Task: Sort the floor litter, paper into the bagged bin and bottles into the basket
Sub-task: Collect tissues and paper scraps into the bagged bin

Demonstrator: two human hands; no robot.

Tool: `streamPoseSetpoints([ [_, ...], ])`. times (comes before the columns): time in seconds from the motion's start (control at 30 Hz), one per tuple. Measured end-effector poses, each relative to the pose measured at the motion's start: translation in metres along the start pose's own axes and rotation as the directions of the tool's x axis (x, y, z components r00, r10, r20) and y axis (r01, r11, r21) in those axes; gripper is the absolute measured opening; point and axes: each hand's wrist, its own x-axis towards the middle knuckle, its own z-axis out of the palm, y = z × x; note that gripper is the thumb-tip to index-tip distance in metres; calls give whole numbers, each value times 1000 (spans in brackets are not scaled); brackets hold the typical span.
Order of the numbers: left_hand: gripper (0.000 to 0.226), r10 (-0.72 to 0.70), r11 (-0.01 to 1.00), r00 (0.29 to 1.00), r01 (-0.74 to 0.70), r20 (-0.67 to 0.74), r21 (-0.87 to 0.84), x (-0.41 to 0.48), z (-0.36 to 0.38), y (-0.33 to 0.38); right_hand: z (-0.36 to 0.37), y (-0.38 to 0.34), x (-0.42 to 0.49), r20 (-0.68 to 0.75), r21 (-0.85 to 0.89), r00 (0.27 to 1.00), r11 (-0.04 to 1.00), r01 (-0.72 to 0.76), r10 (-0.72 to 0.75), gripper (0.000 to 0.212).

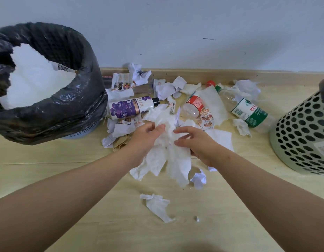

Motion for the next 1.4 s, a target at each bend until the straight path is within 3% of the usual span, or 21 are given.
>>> streamPoseSetpoints([
  [0.1, 22, -47, 998, 999, 48, -17, 51, 1, -6, -1, -12, 8, 5, -167, -36, 985, 998, -60, 53, 16],
  [0.2, 33, -52, 988, 998, 58, -47, 140, 3, -13, -7, -23, 22, 10, -296, -213, 952, 966, -146, 78, 22],
  [0.33, 35, -62, 969, 991, 87, -114, 231, 8, -24, -16, -30, 34, 9, -377, -285, 923, 939, -194, 76, 23],
  [0.4, 23, -86, 954, 991, 111, -102, 277, 8, -26, -18, -28, 30, 7, -369, -200, 926, 967, -160, 77, 21],
  [0.47, 19, -99, 938, 993, 113, -59, 328, 4, -26, -15, -21, 18, 5, -324, 7, 941, 995, -95, 92, 17],
  [0.6, 13, -57, 958, 995, 31, 83, 285, -7, -18, 2, 2, -19, 0, -105, 365, 994, 931, -2, 43, 13],
  [0.7, 13, 16, 983, 989, -42, 146, 176, -14, -12, 15, 21, -44, -3, -20, 456, 999, 889, 34, -28, 15],
  [0.83, 23, 89, 995, 993, -93, 81, 44, -14, -19, 31, 34, -64, -7, -24, 547, 995, 832, 93, -95, 18],
  [1.03, 42, 194, 980, 981, -193, -4, 54, -36, -44, 63, 52, -99, -14, 13, 506, 989, 854, 123, -150, 18],
  [1.23, 13, 263, 965, 943, -258, -204, 52, -54, -71, 115, 81, -154, -15, -7, 361, 953, 888, 284, -302, 12],
  [1.4, 12, 260, 960, 891, -281, -371, -3, -63, -105, 158, 114, -196, -21, 8, 190, 932, 916, 354, -362, 41],
])
